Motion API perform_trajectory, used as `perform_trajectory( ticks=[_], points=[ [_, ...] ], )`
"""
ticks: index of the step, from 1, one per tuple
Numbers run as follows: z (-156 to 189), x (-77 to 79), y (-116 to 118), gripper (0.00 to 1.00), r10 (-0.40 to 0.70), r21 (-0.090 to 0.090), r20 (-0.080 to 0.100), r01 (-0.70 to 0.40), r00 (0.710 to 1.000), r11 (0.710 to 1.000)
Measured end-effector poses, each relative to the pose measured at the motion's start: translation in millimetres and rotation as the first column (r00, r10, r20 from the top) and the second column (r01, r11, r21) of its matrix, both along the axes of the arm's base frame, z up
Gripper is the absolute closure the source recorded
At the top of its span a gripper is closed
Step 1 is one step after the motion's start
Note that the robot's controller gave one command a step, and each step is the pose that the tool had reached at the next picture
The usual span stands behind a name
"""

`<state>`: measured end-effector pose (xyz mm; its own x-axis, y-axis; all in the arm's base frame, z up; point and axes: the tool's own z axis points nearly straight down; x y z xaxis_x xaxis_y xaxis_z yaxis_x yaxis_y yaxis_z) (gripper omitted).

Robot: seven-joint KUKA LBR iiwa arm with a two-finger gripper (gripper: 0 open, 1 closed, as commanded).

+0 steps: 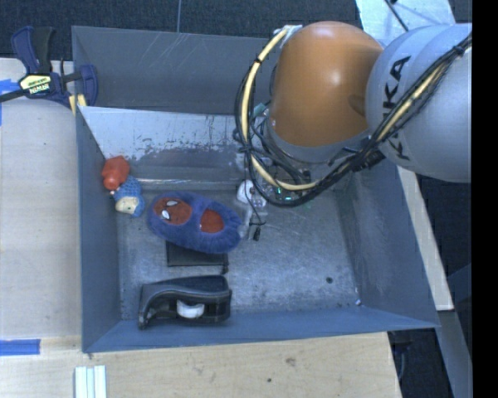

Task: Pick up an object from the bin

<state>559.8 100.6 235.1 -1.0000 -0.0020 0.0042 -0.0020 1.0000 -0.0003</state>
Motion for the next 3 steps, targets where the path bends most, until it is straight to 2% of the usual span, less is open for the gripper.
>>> perform_trajectory(
  ticks=[1, 2, 3],
  points=[
    [-160.5, 20.6, 15.9, 0.00, -0.029, 0.000, 0.003, 0.029, 1.000, 1.000],
    [-152.0, 23.6, 17.6, 1.00, -0.031, 0.005, 0.012, 0.031, 0.999, 1.000],
    [-30.5, 27.7, 23.5, 1.00, -0.037, 0.003, 0.016, 0.037, 0.999, 0.999]
  ],
)
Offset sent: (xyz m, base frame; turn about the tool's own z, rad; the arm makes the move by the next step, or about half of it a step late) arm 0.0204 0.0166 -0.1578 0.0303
